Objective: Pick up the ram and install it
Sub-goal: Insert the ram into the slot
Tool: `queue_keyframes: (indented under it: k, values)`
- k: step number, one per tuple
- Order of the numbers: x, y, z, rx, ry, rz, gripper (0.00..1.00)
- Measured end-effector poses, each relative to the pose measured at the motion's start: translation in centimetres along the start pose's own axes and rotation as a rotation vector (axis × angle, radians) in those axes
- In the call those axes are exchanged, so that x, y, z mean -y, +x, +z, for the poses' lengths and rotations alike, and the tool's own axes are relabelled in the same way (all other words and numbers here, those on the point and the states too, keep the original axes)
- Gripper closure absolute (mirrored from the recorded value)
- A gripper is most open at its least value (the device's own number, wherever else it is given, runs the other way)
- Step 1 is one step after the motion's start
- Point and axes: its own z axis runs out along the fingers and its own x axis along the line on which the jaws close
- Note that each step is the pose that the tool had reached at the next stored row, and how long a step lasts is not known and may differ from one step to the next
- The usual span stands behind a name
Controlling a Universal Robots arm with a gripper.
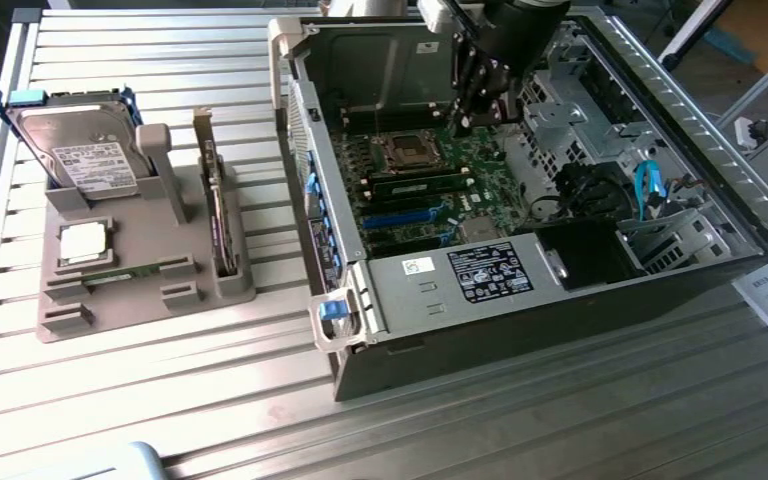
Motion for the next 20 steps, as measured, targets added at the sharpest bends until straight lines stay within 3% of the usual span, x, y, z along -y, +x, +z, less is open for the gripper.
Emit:
queue_keyframes:
  k: [1, 6, 11, 13, 20]
  values:
    - [0.03, 0.0, 0.0, -0.0008, 0.0, 0.0, 0.89]
    - [3.13, 0.1, 0.38, -0.0027, -0.0026, 0.0, 0.89]
    - [4.59, 0.1, 0.57, -0.0027, -0.0031, 0.0, 0.89]
    - [5.79, 0.1, 0.69, -0.0025, -0.0035, 0.0, 0.89]
    - [5.94, 0.1, 0.69, -0.0027, -0.0037, 0.0, 0.89]
